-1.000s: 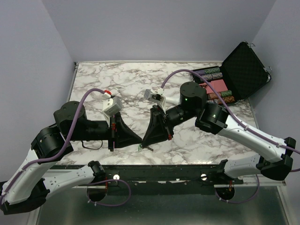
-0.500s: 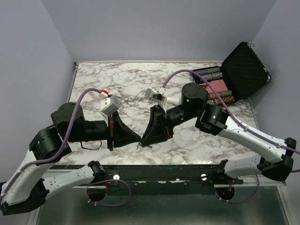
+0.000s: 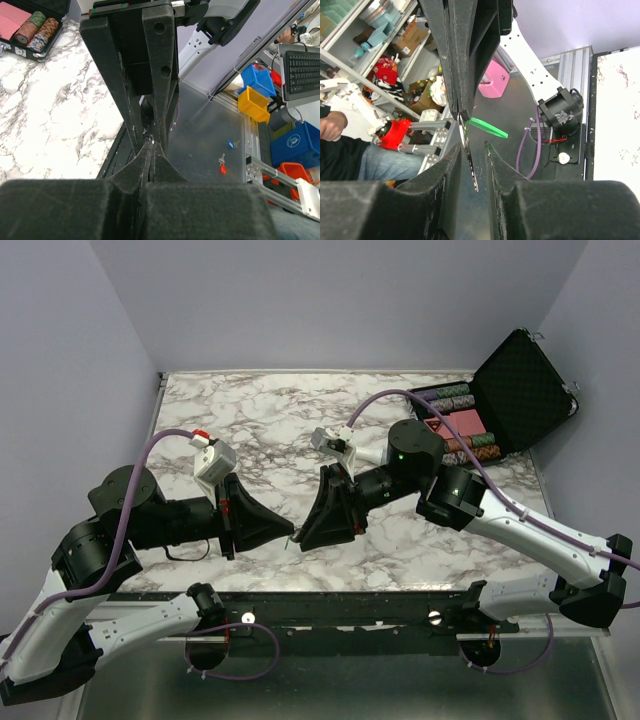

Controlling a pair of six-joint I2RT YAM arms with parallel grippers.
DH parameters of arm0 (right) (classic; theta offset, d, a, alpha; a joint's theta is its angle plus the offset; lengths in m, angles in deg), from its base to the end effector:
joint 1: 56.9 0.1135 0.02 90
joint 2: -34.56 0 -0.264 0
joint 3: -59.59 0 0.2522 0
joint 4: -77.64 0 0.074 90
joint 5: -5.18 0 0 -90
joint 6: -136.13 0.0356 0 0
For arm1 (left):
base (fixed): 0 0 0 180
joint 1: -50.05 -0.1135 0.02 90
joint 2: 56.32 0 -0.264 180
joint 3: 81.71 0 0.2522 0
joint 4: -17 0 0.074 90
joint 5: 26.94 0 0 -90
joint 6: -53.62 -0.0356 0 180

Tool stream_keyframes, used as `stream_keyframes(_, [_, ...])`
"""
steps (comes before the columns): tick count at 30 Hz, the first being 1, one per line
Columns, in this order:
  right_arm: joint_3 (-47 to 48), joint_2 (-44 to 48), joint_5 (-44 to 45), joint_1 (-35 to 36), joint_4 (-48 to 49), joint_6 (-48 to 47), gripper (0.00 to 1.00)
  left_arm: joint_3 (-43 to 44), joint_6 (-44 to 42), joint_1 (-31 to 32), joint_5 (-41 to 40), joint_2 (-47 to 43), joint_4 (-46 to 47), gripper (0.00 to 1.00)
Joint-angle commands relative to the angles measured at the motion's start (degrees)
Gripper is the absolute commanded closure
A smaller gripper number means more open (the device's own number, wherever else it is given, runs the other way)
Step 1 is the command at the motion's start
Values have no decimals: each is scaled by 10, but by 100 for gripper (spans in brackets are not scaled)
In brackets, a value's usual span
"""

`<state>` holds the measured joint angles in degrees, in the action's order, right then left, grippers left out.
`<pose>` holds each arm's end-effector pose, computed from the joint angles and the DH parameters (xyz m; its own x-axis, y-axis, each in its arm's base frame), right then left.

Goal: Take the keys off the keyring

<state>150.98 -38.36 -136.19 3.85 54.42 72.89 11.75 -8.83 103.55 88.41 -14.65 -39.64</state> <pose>0.1114 0.2558 0.4378 -0.4527 -0.2330 -0.8607 -0.8078 -0.3016 0.5065 0.0381 -0.0771 0.4782 -0.4980 -0.0298 -0.8667 0.8458 0.2040 -0.4930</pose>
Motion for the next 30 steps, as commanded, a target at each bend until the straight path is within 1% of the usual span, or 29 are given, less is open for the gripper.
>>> stream_keyframes(1, [12,8,25,0,21,1,66,-8,7,3,-13,-2,13,100])
stream_keyframes(8, [9,25,51,0,34,2,67,-11,9,3,-21,-2,17,100])
stream_keyframes(12, [6,29,63,1,37,2,74,-10,10,4,-19,3,16,100])
stream_keyframes(16, [5,23,62,0,41,7,75,-13,12,4,-21,3,19,100])
stream_keyframes(20, [5,12,59,1,41,10,79,-12,14,4,-22,4,23,100])
stream_keyframes(25, [4,8,58,0,44,12,89,-14,14,4,-22,3,24,100])
stream_keyframes(28, [3,9,59,0,44,11,99,-17,15,4,-23,3,24,100])
stream_keyframes(30, [1,11,60,0,44,10,99,-18,15,4,-22,3,22,100])
